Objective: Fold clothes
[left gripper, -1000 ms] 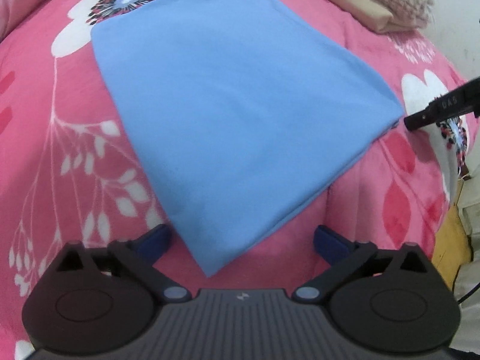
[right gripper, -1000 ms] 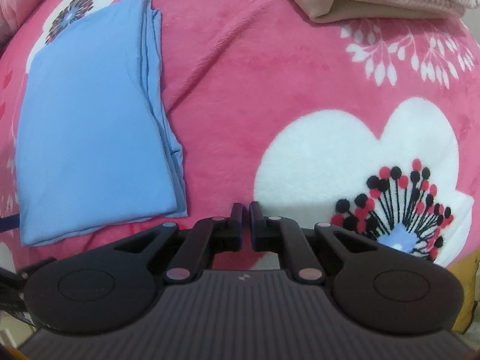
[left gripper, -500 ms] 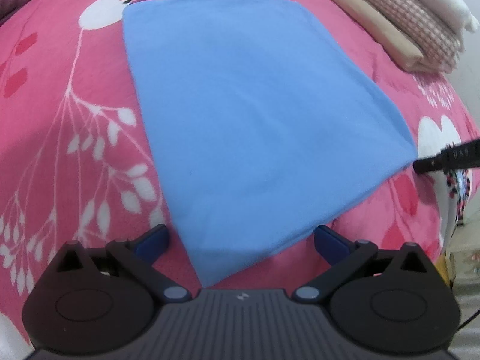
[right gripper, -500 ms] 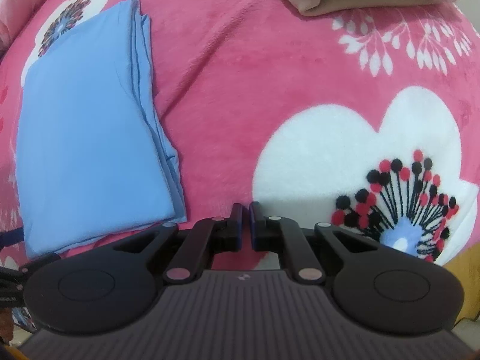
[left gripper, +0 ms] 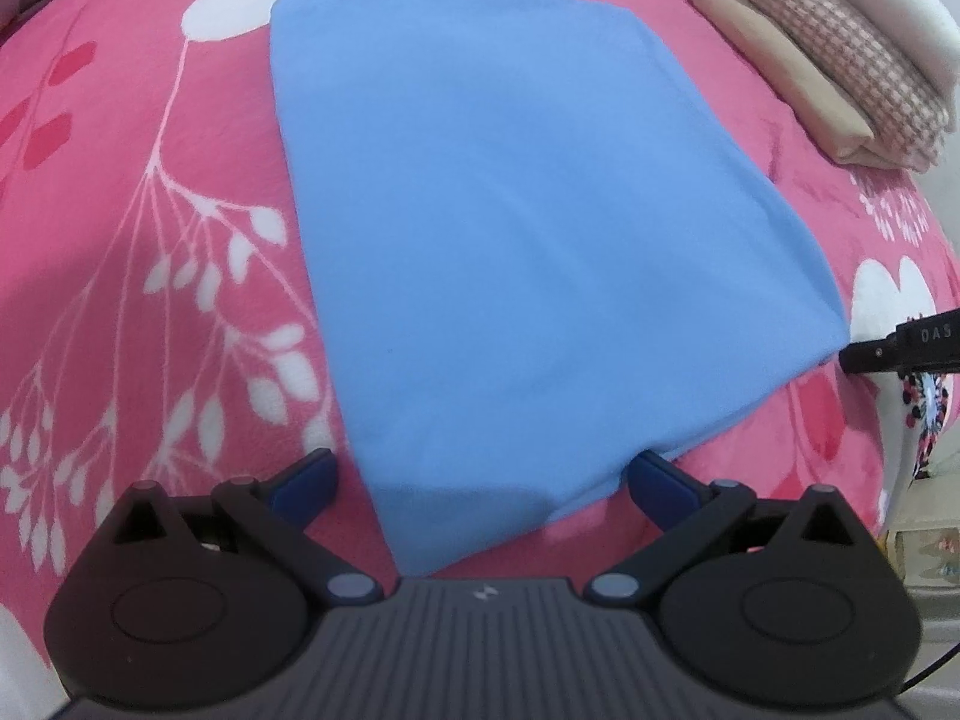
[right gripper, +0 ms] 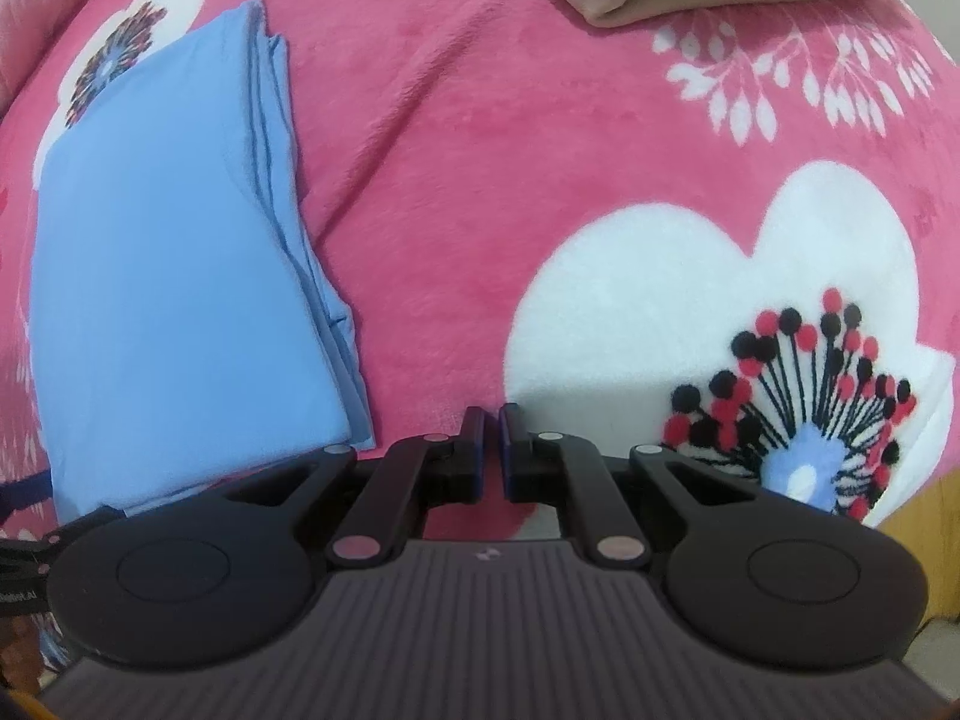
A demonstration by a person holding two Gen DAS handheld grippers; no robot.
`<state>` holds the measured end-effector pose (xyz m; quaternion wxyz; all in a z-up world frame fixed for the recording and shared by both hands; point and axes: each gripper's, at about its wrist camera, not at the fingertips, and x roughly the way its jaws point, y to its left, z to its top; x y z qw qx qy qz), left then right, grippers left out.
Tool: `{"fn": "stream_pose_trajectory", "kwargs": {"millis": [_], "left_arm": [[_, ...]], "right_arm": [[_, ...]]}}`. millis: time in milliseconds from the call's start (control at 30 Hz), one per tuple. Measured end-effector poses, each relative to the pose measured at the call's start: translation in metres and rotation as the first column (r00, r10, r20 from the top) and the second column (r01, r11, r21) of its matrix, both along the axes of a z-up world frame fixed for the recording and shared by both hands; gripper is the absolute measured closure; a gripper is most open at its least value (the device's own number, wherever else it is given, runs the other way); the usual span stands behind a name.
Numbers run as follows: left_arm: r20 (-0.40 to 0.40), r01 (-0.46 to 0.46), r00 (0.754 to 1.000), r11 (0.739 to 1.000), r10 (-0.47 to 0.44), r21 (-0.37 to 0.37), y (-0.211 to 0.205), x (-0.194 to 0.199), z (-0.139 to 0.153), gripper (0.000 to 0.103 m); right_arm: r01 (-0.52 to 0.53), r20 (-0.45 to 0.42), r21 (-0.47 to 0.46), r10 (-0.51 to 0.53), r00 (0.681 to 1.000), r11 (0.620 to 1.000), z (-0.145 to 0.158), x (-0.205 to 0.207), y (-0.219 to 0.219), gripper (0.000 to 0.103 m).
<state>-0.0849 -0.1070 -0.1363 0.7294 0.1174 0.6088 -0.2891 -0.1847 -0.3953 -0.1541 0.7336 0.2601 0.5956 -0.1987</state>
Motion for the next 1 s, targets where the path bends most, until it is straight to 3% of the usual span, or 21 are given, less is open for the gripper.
{"fn": "stream_pose_trajectory", "kwargs": {"millis": [600,1000], "left_arm": [[-0.068,-0.018,0.997,0.999,0.021,0.041,-0.015,0.013,-0.002,0.000],[-0.085,-0.019,0.996,0.998,0.024,0.055,-0.027,0.016,-0.004,0.000]], "right_arm": [[0.054,-0.052,0.000,-0.054,0.997,0.999,-0.007,0.017,-0.027,0.098],[0.063,-0.026,0.035,-0.062,0.998,0.997,-0.013,0.016,-0.054,0.097]]}}
